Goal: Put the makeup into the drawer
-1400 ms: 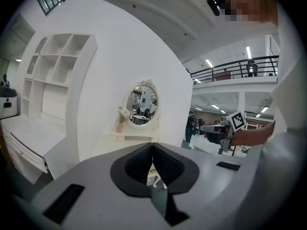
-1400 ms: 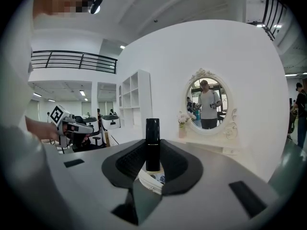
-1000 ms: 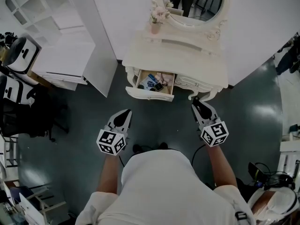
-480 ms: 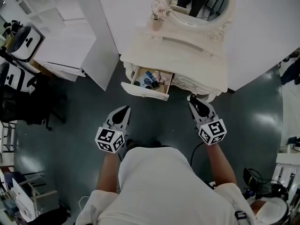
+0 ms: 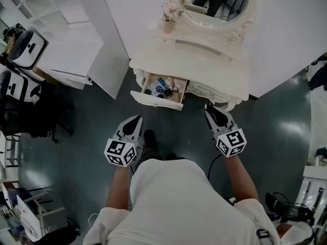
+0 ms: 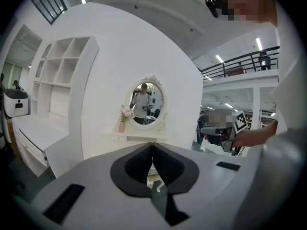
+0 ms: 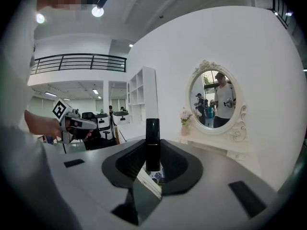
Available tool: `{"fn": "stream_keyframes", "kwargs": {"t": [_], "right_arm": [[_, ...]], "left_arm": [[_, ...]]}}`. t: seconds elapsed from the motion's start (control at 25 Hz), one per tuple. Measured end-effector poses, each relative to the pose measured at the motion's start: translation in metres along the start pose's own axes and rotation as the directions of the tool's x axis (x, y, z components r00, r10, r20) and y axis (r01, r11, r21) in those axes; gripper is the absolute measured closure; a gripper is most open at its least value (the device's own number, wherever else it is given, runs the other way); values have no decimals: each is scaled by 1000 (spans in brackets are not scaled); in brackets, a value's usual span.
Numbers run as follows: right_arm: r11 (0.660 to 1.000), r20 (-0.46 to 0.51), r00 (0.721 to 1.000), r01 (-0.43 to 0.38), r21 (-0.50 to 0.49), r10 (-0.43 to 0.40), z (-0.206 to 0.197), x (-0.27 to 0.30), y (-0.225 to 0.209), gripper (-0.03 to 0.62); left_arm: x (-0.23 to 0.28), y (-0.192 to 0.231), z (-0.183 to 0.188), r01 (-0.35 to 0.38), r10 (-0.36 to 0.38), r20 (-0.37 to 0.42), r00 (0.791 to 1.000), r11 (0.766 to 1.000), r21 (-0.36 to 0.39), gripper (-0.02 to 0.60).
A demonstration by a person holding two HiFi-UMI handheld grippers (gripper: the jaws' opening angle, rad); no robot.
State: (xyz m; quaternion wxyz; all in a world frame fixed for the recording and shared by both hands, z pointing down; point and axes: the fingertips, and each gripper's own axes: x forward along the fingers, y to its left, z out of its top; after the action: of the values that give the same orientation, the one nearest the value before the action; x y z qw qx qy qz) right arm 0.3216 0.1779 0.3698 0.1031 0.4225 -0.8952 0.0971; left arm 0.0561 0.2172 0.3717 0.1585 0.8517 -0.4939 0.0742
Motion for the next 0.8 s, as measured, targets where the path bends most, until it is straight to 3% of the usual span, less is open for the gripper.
{"fn": "stream_keyframes", "kwargs": {"t": [0.32,0.8], "right_arm": [[1000,-23,999,23,17,-23,-7,25,-7,491],[997,-54,996,72,39,-70,-1,96,-16,491]], "left_arm": [[26,23,1,28,-28,-24,999,1000,-3,565],[83,94,24,116,-115,-42,992,993,13,565]]}}
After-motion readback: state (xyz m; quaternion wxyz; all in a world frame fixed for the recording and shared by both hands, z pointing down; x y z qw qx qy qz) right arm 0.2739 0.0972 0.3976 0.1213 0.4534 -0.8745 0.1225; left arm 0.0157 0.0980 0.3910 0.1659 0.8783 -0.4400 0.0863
